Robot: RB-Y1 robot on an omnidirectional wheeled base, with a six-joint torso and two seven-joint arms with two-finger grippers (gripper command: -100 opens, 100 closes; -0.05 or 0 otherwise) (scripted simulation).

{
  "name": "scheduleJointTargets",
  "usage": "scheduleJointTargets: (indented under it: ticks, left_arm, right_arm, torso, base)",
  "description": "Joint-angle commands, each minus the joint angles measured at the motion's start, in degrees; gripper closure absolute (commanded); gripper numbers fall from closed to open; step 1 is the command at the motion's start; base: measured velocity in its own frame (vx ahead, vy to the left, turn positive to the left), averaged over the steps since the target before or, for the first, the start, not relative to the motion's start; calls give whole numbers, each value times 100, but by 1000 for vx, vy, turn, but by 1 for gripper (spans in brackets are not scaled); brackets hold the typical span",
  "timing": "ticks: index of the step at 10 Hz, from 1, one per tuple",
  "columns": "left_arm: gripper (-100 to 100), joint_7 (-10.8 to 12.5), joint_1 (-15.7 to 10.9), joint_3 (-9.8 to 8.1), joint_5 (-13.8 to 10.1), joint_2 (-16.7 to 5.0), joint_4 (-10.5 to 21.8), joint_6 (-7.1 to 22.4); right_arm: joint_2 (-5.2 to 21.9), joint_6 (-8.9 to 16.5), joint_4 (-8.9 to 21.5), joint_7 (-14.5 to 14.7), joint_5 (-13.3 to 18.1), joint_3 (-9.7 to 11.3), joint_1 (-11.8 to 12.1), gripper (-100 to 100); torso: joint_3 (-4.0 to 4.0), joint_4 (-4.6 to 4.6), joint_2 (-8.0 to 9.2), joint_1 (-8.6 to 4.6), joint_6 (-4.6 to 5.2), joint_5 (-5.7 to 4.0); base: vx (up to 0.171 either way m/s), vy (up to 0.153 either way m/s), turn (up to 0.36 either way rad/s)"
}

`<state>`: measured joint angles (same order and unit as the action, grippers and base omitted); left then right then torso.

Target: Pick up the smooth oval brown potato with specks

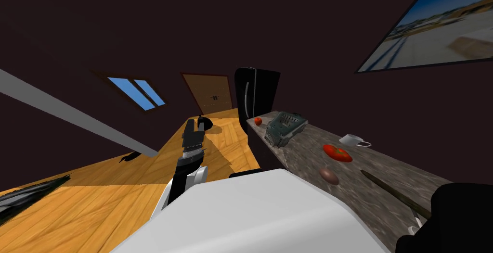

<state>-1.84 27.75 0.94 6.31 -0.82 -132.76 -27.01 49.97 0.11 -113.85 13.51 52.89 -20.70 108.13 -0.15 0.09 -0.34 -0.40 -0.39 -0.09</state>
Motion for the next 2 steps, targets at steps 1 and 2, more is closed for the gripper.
scheduleJointTargets:
  ticks: [1,2]
  left_arm:
    - [0,0,0,0,0,0,0,0]
    - [0,0,0,0,0,0,0,0]
  right_arm:
    - [0,0,0,0,0,0,0,100]
    - [1,1,-3,36,-4,-2,-2,0]
  torso:
    - [0,0,0,0,0,0]
    - [6,2,10,3,3,1]
  base:
    - [0,0,0]
    - [0,0,0]
